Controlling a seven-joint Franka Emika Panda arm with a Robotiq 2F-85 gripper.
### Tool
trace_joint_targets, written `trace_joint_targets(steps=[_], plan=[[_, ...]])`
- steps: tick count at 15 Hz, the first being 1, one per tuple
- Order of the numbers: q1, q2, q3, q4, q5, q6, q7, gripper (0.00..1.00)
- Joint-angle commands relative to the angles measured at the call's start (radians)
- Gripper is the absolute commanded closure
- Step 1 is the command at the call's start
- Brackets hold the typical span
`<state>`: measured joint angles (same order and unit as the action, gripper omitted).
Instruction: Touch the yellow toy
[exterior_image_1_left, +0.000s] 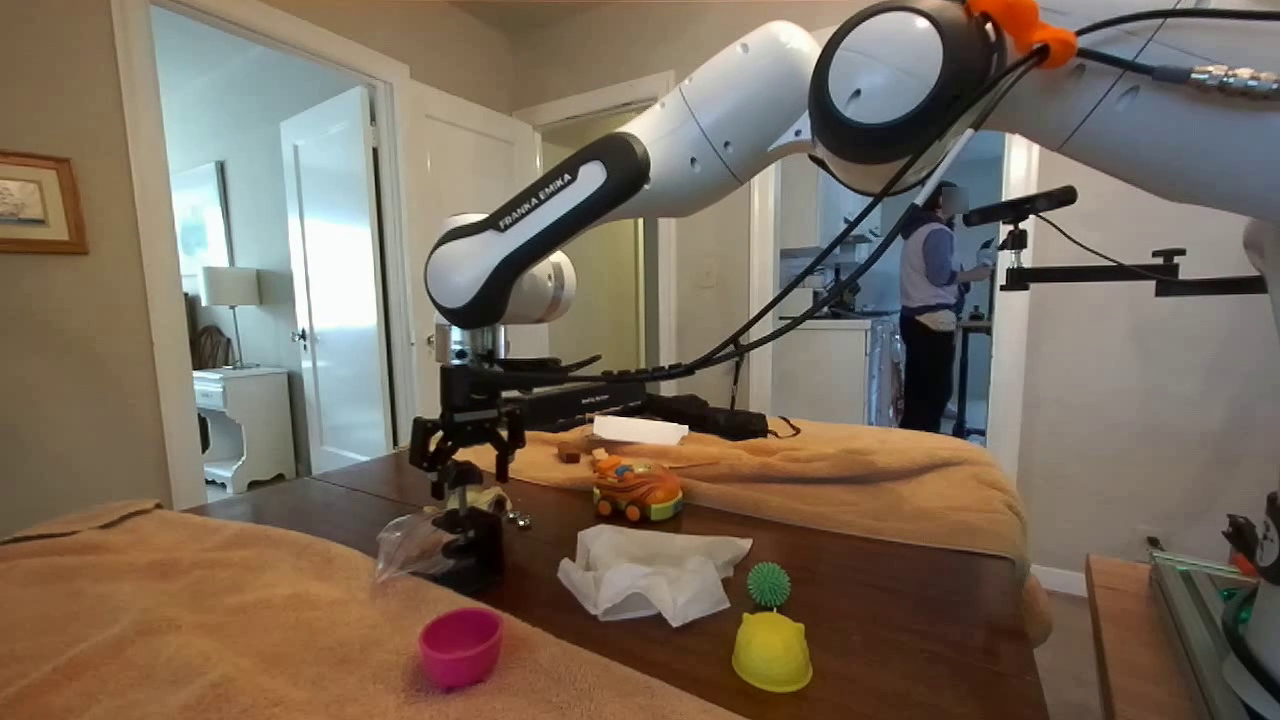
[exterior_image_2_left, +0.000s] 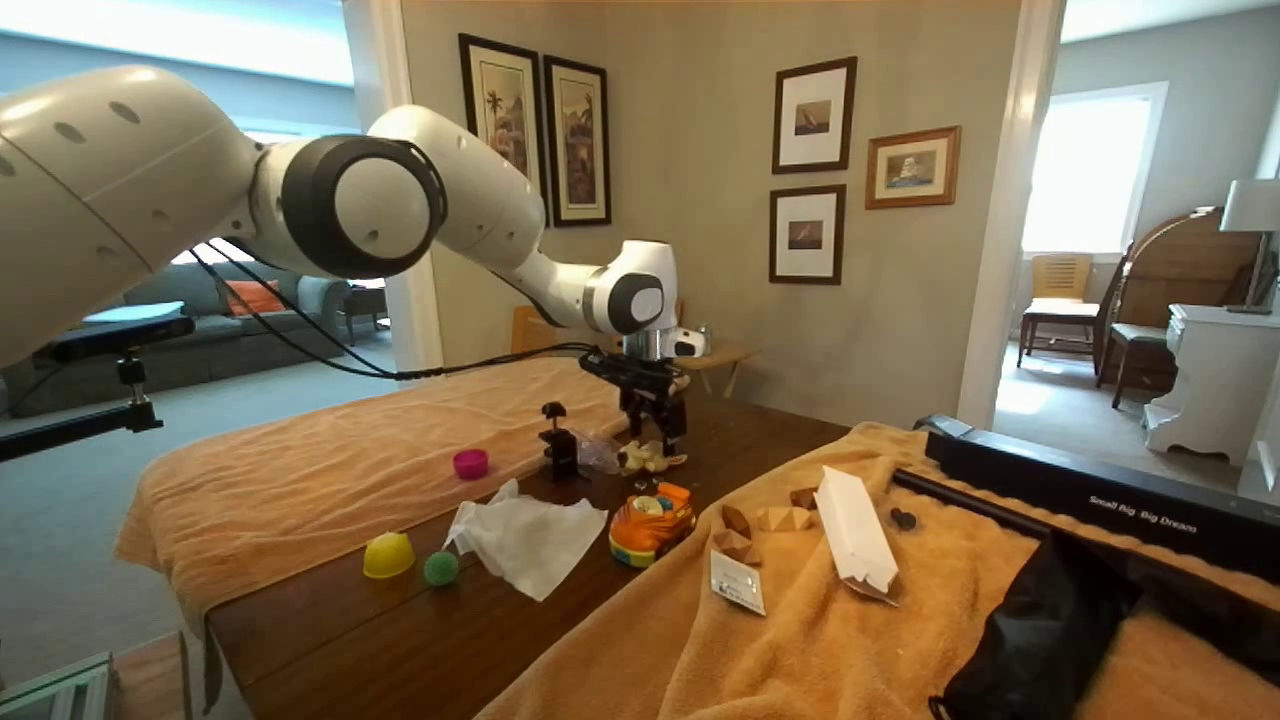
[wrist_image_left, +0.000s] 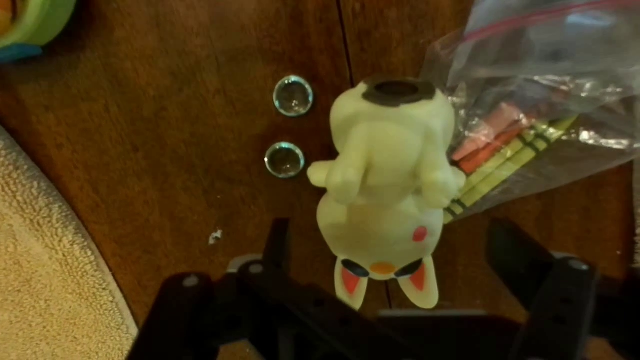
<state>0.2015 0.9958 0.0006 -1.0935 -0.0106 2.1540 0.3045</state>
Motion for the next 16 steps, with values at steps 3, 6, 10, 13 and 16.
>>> trace_joint_targets(steps=[3, 6, 10, 13, 16], plan=[[0.012, 0.084, -0.010, 0.121, -0.021, -0.019, -0.030, 0.00], [0.013, 0.102, -0.014, 0.150, -0.024, -0.026, -0.038, 0.12], [0.014, 0.121, -0.018, 0.182, -0.025, -0.025, -0.046, 0.44], [0.016, 0.132, -0.021, 0.203, -0.028, -0.028, -0.050, 0.64], [0.022, 0.141, -0.028, 0.220, -0.033, -0.033, -0.044, 0.80]])
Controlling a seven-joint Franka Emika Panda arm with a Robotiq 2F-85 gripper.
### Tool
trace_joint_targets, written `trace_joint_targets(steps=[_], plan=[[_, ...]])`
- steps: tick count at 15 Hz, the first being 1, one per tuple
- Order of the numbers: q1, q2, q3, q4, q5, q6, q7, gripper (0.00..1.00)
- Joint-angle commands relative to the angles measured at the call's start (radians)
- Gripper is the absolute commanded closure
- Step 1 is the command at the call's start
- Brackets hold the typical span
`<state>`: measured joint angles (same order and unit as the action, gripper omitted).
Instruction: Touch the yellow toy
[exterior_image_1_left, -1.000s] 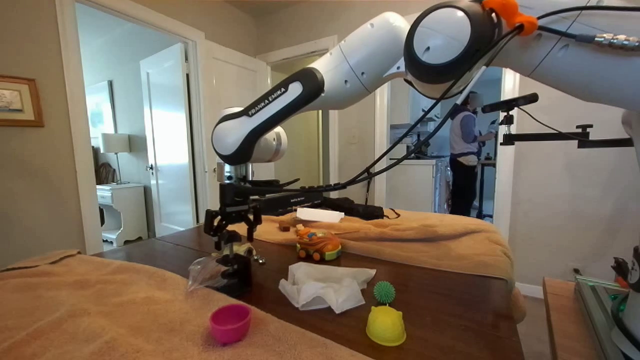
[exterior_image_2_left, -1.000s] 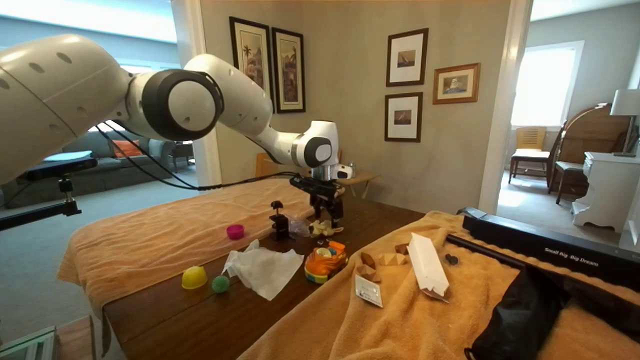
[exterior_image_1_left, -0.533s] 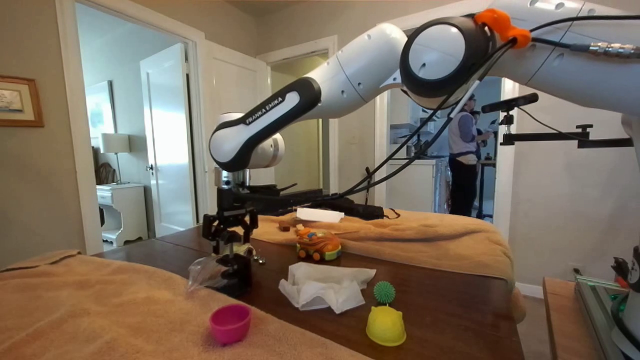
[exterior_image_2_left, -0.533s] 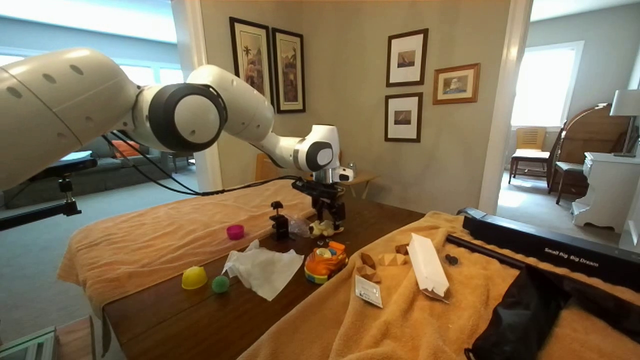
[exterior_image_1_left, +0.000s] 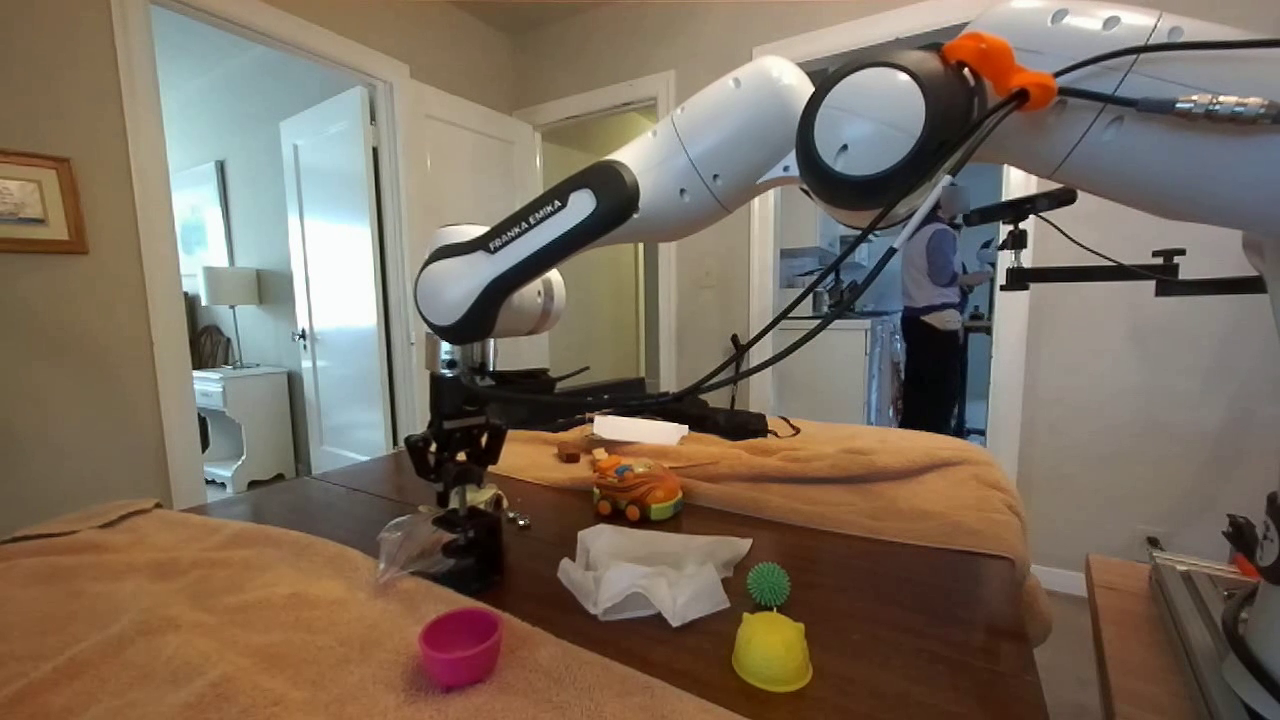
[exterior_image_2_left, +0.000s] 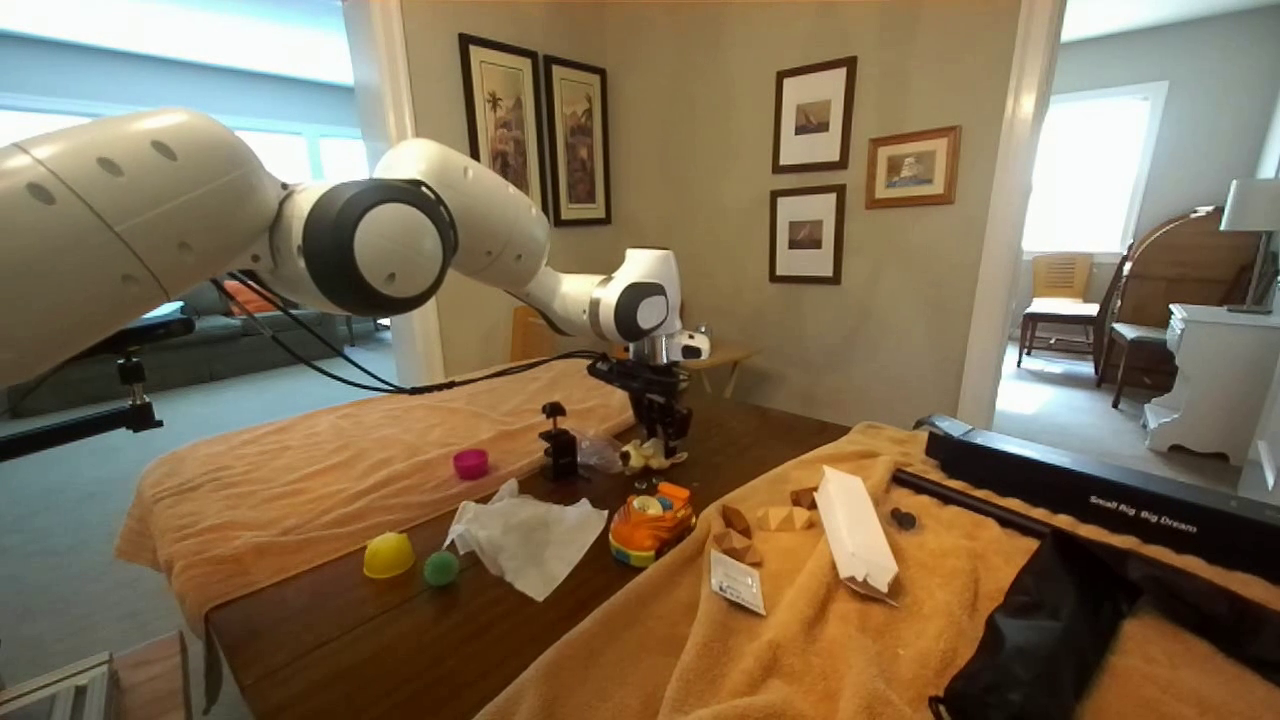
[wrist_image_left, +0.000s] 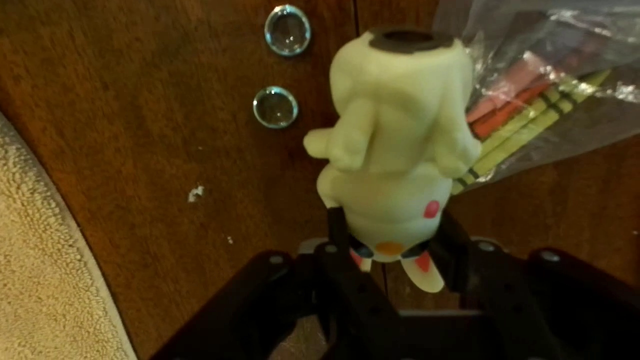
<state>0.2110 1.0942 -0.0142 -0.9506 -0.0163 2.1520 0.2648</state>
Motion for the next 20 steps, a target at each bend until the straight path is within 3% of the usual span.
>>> trace_joint_targets(steps=[1, 6, 20], plan=[[0.015, 0.044, -0.017, 0.080, -0.030, -0.034, -0.001, 0.81], [0.026, 0.057, -0.034, 0.101, -0.050, -0.044, 0.009, 0.96], [0.035, 0.064, -0.057, 0.113, -0.066, -0.051, 0.018, 0.96]])
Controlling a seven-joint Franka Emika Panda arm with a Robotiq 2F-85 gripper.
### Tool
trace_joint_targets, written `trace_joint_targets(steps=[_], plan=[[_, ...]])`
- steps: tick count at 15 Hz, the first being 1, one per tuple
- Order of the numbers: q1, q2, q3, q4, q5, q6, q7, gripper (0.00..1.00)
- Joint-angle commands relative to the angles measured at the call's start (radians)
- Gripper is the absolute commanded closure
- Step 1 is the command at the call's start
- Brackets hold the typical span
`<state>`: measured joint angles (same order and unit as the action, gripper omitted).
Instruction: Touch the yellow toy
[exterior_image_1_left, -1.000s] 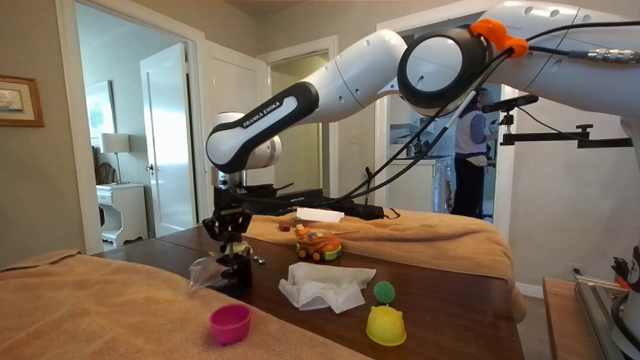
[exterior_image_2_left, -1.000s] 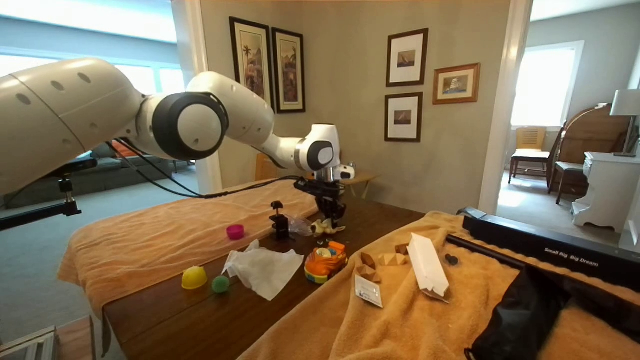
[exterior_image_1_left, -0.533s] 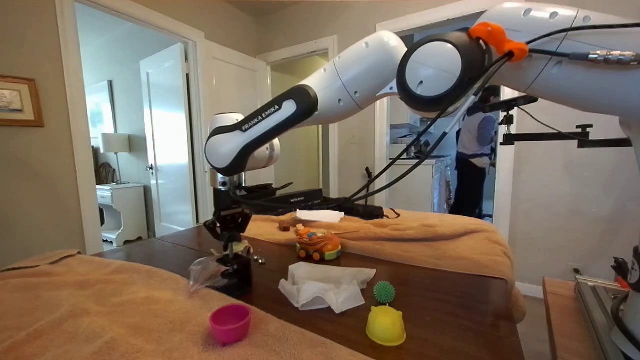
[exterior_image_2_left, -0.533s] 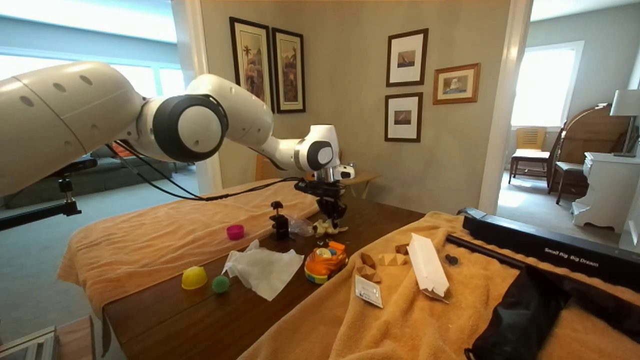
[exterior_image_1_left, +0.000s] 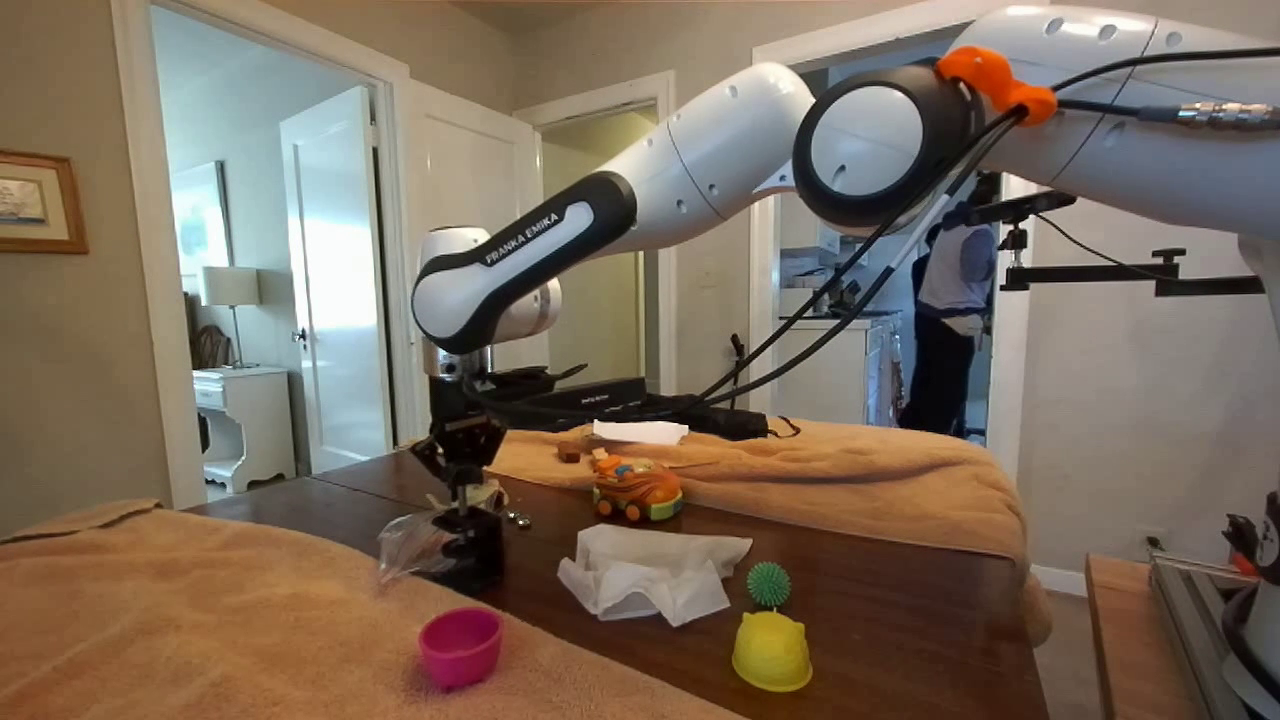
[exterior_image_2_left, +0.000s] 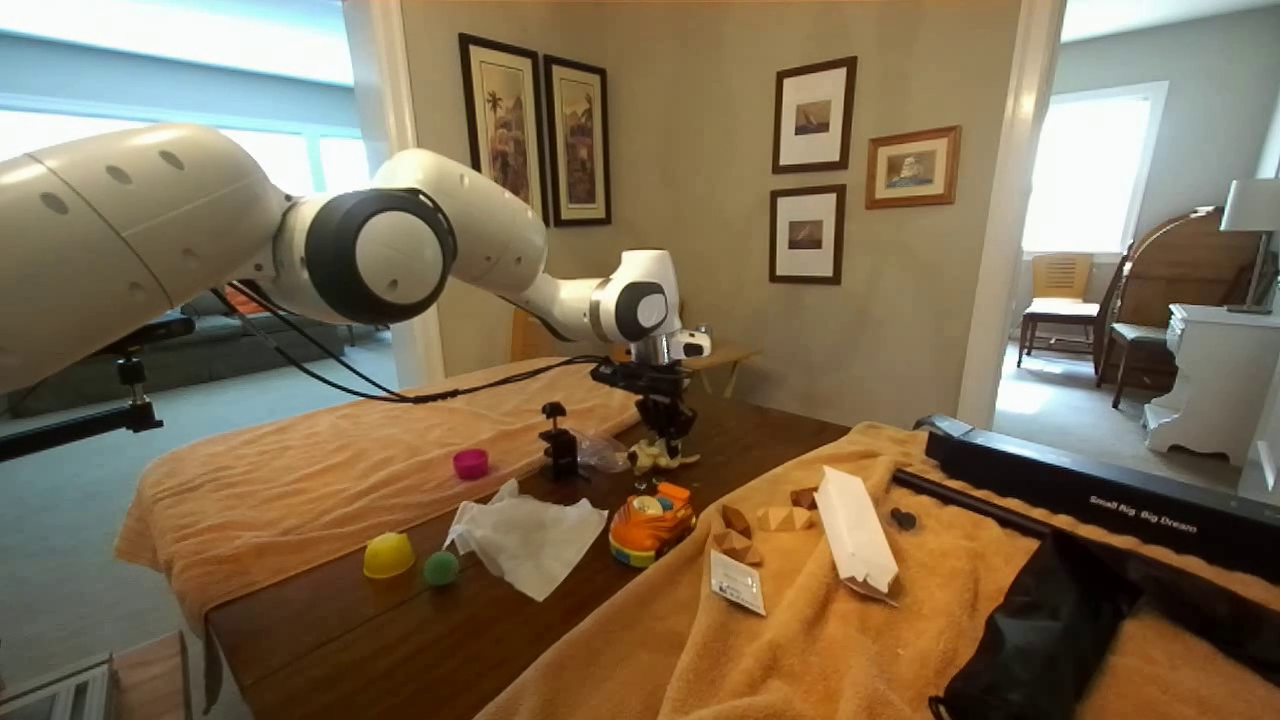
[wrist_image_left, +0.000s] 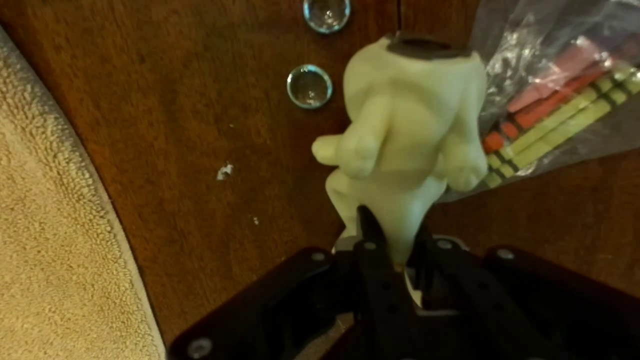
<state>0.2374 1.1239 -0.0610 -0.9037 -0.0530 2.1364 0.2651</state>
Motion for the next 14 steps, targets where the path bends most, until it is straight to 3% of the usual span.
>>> trace_joint_targets(steps=[1, 9, 10, 11, 14], plan=[[0.009, 0.035, -0.011, 0.066, -0.029, -0.036, 0.018, 0.96], [0.012, 0.032, -0.017, 0.065, -0.032, -0.041, 0.023, 0.96], [0.013, 0.030, -0.017, 0.064, -0.033, -0.043, 0.023, 0.60], [0.014, 0.030, -0.017, 0.065, -0.034, -0.042, 0.023, 0.60], [0.019, 0.029, -0.022, 0.070, -0.039, -0.043, 0.029, 0.40]])
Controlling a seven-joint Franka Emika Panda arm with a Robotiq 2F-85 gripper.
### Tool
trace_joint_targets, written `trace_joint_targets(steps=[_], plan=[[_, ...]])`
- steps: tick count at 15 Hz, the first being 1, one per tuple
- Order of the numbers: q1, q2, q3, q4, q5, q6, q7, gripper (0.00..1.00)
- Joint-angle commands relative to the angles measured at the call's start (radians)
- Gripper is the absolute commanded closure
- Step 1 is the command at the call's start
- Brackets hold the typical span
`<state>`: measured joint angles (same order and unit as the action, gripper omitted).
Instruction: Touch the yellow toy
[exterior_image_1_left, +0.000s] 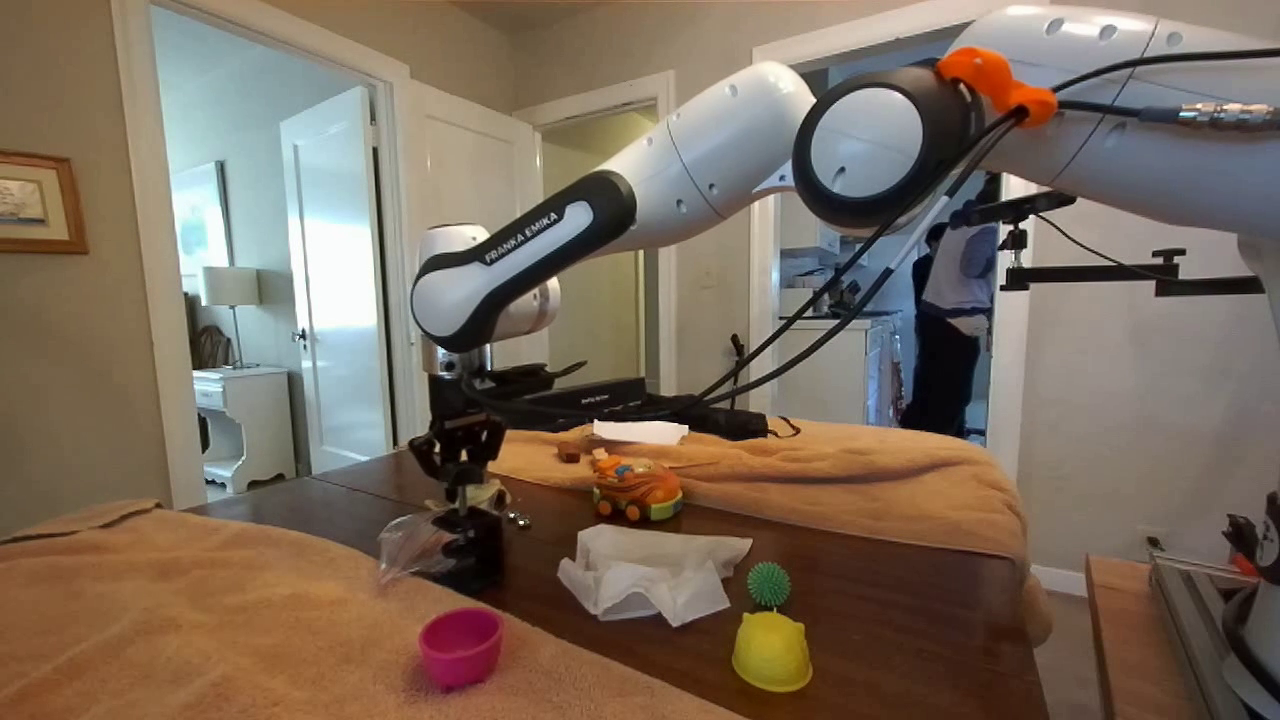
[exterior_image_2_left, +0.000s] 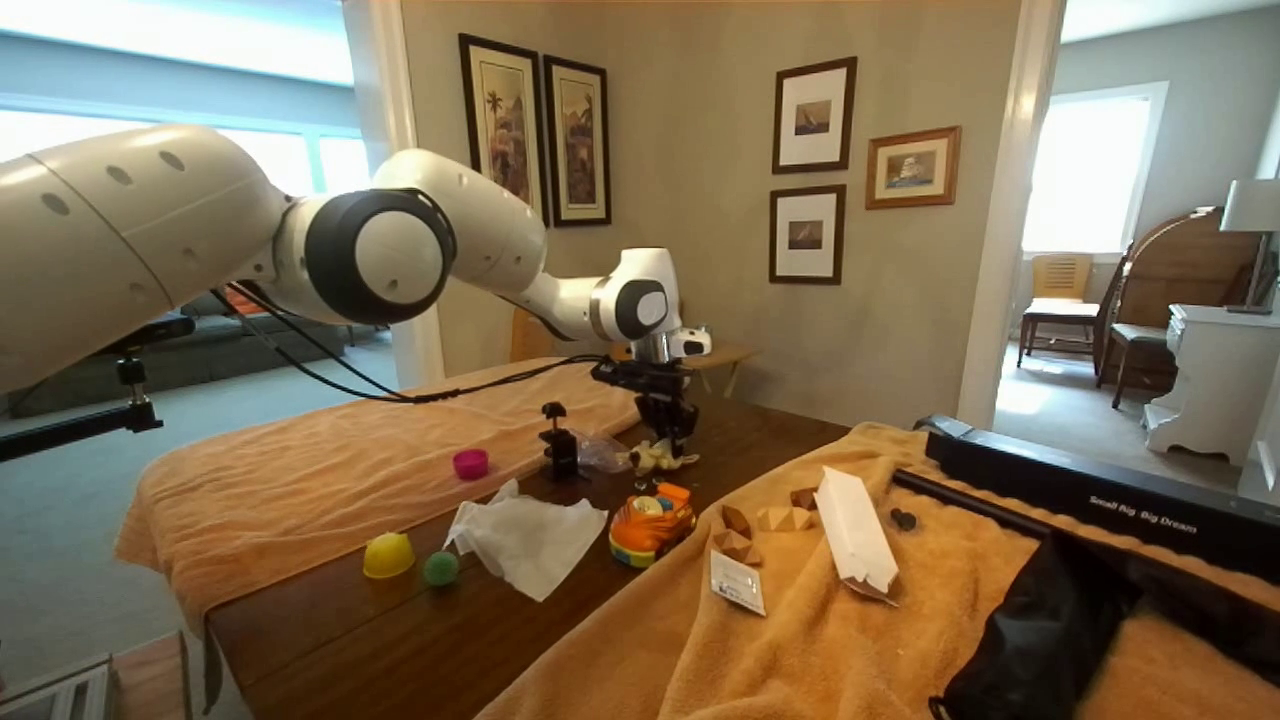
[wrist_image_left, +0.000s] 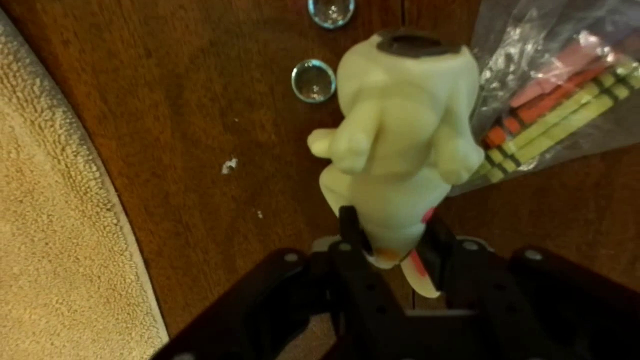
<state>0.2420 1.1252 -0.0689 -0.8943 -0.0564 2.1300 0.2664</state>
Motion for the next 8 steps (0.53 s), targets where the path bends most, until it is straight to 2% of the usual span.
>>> trace_joint_targets(steps=[1, 6, 8], plan=[[0.015, 0.028, -0.015, 0.063, -0.038, -0.037, 0.029, 0.32], [0.020, 0.029, -0.022, 0.069, -0.048, -0.046, 0.035, 0.01], [0.027, 0.013, -0.027, 0.058, -0.051, -0.052, 0.048, 0.00]])
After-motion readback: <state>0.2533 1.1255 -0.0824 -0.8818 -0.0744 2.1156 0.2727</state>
